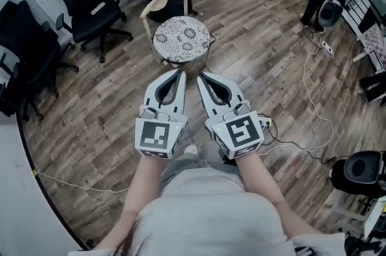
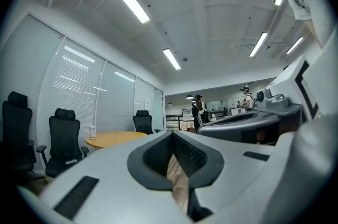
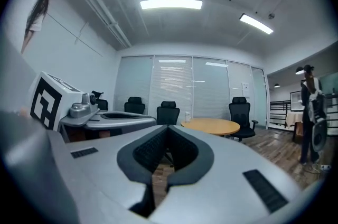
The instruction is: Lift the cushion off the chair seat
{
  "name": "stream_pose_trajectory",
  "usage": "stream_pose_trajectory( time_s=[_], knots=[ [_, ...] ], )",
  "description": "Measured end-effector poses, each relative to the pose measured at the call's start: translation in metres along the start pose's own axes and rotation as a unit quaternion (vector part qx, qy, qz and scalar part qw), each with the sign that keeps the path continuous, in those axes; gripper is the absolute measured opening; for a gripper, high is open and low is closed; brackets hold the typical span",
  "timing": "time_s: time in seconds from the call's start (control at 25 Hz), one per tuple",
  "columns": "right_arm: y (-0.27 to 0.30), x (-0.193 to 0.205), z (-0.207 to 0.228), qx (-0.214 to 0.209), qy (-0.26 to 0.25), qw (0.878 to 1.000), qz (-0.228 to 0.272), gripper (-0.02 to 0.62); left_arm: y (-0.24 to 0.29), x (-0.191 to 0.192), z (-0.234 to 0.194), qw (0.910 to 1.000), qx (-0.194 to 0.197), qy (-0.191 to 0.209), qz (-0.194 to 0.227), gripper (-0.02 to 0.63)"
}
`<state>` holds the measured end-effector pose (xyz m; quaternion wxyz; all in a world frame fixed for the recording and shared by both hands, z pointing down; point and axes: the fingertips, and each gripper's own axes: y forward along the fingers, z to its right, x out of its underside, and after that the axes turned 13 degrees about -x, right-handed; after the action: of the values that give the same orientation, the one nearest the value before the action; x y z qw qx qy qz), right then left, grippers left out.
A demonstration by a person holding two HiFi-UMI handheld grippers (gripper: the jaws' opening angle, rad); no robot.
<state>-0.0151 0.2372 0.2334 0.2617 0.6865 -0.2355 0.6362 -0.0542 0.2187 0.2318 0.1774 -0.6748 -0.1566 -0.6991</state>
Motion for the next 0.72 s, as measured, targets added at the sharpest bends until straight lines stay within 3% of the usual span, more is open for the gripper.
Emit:
stream_pose_trajectory(
  time_s=[0.24, 0.72],
  knots=[
    [0.011, 0.009, 0.02, 0.013, 0.017, 1.0, -0.008, 0.025, 0.015, 0.008, -0.006, 0.9999, 0.009, 0.0, -0.005, 0.002],
    [0.073, 0.019, 0.086, -0.018, 0.013, 1.0, -0.008, 0.025, 0.091, 0.034, -0.041, 0.9992, -0.024, -0.018, -0.028, 0.002]
  ],
)
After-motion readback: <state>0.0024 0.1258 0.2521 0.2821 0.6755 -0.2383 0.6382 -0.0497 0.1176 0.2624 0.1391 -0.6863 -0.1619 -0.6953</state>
